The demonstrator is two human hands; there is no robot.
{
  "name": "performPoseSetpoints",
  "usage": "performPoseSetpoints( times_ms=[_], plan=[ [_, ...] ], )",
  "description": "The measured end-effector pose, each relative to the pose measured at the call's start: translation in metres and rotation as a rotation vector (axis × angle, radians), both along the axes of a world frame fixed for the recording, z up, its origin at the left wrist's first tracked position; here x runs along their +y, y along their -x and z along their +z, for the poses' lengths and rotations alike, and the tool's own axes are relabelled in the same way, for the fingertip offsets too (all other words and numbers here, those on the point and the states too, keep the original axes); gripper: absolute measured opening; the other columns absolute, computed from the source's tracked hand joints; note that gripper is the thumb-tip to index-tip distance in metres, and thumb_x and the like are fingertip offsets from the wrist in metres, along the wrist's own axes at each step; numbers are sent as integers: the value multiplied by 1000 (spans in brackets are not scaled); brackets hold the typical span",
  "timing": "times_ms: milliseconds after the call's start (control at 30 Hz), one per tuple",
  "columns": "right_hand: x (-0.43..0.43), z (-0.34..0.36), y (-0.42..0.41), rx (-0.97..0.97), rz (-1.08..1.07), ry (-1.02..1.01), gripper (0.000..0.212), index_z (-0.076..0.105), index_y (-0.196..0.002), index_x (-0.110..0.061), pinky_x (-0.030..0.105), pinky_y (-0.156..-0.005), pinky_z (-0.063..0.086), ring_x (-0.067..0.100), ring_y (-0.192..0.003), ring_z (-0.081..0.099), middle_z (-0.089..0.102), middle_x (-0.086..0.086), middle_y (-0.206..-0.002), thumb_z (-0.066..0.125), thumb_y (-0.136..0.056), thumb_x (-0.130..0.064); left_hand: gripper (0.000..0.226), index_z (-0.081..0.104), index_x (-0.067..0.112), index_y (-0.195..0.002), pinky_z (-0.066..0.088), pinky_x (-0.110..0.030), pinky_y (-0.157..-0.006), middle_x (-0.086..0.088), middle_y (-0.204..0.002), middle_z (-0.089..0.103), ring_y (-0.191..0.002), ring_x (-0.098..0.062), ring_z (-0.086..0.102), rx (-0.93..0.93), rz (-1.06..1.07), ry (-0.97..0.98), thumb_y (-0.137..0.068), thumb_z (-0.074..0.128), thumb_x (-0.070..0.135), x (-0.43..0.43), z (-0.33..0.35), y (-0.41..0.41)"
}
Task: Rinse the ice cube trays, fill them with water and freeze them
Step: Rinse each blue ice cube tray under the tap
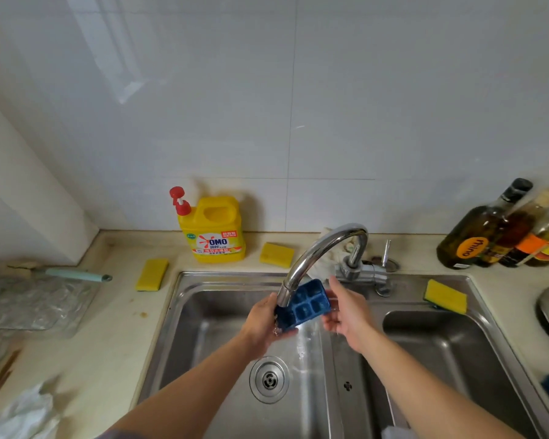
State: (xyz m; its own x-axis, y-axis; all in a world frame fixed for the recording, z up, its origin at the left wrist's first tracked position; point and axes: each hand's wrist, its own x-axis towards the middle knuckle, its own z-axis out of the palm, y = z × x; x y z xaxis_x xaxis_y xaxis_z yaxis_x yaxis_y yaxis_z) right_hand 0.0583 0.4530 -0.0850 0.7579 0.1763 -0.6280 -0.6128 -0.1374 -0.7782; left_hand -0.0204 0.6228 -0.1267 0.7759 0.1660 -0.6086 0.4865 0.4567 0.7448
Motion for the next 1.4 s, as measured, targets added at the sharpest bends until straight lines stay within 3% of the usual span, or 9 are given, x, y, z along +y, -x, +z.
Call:
performPoseSetpoints(
  times_ms=[167,267,500,633,800,933,1067,1167,1400],
  plan=[
    [-17,2,3,-48,35,46,51,70,-101,-5,30,-52,52,18,-52,60,72,5,-68,58,-98,-54,38,65,11,-119,54,-29,-60,-12,-91,77,-69,-20,70,30,-34,23,-106,32,25,-15,-5,-4],
    [-18,-1,9,-47,91,92,54,70,-102,-5,33,-55,53,20,-55,61,75,10,-74,54,-99,-56,38,68,9,-111,49,-27,-53,-12,-84,78,-60,-20,67,70,35,-65,-106,37,30,-16,-4,-2],
    [16,-7,29,47,310,99,53,64,-111,-7,32,-59,56,25,-72,68,72,20,-102,43,-104,-55,39,69,15,-100,49,-24,-48,-7,-83,76,-59,-16,70,99,119,-461,-106,40,40,21,5,21],
    [24,-10,34,105,301,-2,52,63,-115,-7,36,-64,58,29,-75,66,71,24,-108,44,-105,-54,38,65,16,-102,50,-22,-52,-10,-96,71,-80,-22,69,49,114,-634,-107,38,42,31,13,24],
    [15,-10,25,83,221,55,50,60,-115,-11,33,-58,56,27,-74,64,67,21,-106,43,-104,-57,33,66,19,-104,60,-30,-59,-11,-104,70,-90,-25,72,-6,-38,-509,-108,41,40,19,13,23],
    [22,-7,24,25,269,30,53,64,-113,-9,32,-59,58,24,-70,66,70,21,-106,42,-104,-57,35,65,15,-105,64,-39,-66,-13,-103,70,-89,-25,71,23,31,-507,-109,37,35,33,17,15],
    [13,-14,23,8,206,109,48,61,-115,-15,32,-63,59,24,-72,66,70,20,-104,39,-106,-56,35,66,11,-103,63,-39,-61,-14,-101,68,-82,-27,70,-30,-88,-521,-108,41,34,18,13,9],
    [16,-15,27,-9,262,121,47,61,-115,-16,31,-62,60,23,-69,67,69,19,-105,39,-106,-56,36,66,9,-103,64,-48,-69,-16,-100,70,-88,-32,72,23,-16,-481,-108,40,33,22,9,7],
    [17,-14,31,-8,312,135,49,59,-119,-14,37,-68,62,23,-68,67,68,19,-104,35,-107,-55,36,65,11,-107,64,-42,-66,-18,-104,72,-91,-32,73,139,-7,-303,-107,42,38,26,0,6]
  ],
)
